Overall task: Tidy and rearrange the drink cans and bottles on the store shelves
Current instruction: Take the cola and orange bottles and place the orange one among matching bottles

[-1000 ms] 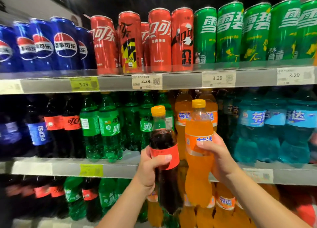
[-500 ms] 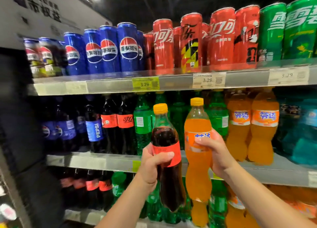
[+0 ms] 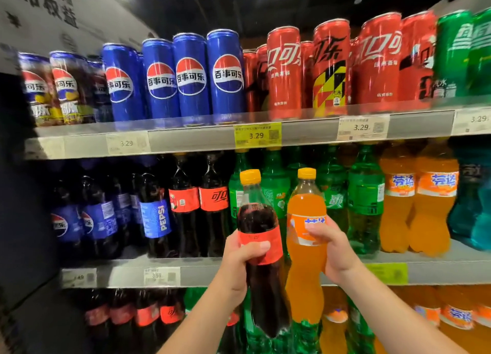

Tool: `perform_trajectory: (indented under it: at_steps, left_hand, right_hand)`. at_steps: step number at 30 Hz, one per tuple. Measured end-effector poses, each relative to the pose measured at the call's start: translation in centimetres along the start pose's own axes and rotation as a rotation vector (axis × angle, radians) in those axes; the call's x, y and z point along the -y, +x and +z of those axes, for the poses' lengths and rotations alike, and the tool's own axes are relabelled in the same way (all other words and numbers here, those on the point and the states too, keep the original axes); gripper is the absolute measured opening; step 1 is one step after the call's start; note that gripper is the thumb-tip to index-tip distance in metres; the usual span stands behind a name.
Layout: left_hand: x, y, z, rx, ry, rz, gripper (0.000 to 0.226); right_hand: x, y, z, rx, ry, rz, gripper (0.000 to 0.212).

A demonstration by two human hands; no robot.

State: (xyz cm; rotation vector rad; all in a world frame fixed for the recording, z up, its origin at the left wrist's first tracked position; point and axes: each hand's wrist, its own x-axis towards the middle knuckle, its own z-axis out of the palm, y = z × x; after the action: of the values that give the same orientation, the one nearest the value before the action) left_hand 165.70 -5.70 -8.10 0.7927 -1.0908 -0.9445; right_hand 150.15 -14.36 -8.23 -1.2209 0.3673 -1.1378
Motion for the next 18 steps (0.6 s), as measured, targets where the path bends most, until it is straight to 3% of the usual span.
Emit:
perform_trajectory:
  at_steps: [3, 6, 15, 18]
  left_hand:
    - [0.6, 0.4, 0.3, 0.041, -0.04, -0.028, 0.035]
    - [1.2, 0.7, 0.2, 0.04, -0.063, -0.041, 0.037]
    - [1.7, 1.0, 0.9, 0.152, -0.016, -0.077, 0.046]
    - [2.0, 1.3, 1.6, 0.193, -0.022, -0.079, 0.041]
  right_hand:
    - [-0.5, 0.6, -0.6, 0.012, -0.019, 0.02, 0.055]
    - [-0.9, 1.0, -1.0, 0.044, -0.068, 0.028, 0.075]
    - [-0.7, 1.0, -2.4, -0.031, -0.086, 0.006, 0.066]
    - [-0.4, 0.8, -3.0, -0.046, -0.124, -0.005, 0.085]
